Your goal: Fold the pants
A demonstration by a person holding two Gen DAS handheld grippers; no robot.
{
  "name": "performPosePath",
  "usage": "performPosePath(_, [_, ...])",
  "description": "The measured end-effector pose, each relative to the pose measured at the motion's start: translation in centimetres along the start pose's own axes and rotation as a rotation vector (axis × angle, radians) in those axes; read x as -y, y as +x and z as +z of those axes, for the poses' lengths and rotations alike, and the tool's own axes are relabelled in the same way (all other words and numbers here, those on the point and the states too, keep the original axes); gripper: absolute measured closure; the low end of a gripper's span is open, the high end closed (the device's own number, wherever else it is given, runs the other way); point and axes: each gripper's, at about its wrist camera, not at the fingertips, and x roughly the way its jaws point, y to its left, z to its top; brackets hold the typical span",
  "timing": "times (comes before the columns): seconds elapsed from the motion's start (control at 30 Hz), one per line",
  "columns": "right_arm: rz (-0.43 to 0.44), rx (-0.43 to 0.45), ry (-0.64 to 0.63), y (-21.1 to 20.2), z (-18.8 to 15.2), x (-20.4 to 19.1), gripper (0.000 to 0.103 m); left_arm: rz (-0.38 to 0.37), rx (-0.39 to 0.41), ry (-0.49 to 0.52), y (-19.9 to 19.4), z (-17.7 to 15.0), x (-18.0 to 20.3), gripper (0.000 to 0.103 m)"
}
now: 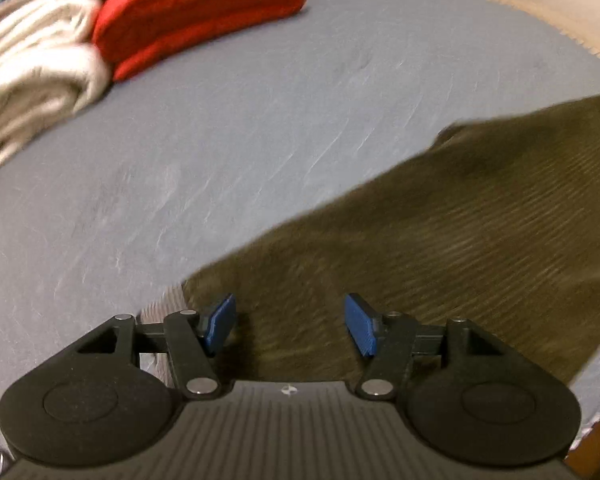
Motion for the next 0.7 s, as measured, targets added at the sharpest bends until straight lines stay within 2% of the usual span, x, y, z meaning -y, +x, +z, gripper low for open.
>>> performPosePath(0.1, [0.022,0.035,0.011,-1.0,0.1,-0.2,0.026,-0.097,0.067,0.043,-2.4,0.3,1.4,0.034])
performPosePath(0.17, [0.041,0.057,-0.006,-1.7,0.0,-0.3,0.026,-0.155,0.072,0.102,-2.9,0.0,2.8,0.034])
performPosePath(0.23, [0.052,0.061,-0.027,-1.9,-0.1,-0.1,0.026,-0.213,0.034,0.176,-2.2,-0.7,4.4,0.034])
performPosePath(0.3, [0.046,0.046,-0.041,-1.9,-0.5,0.3,0.026,-0.249,-0.054,0.254,-0.5,-1.8,5.9,0.033])
performPosePath(0.33, [0.042,0.035,-0.042,-1.7,-0.6,0.7,0.026,-0.238,-0.091,0.3,0.4,-2.4,6.7,0.03])
performPosePath(0.4, [0.019,0.0,-0.043,-1.3,-1.0,1.5,0.026,-0.214,-0.074,0.358,0.4,-2.6,7.3,0.025])
performPosePath(0.47, [-0.007,-0.01,-0.039,-1.3,-1.4,2.5,0.025,-0.2,-0.074,0.323,-0.1,-1.9,6.8,0.025])
performPosePath(0.53, [-0.036,0.009,-0.017,-1.7,-1.3,3.5,0.025,-0.161,-0.035,0.295,-1.3,-1.0,6.6,0.025])
performPosePath(0.7, [-0.071,0.103,0.126,-3.7,-0.9,6.3,0.026,-0.18,0.063,0.241,-4.0,1.1,6.9,0.024])
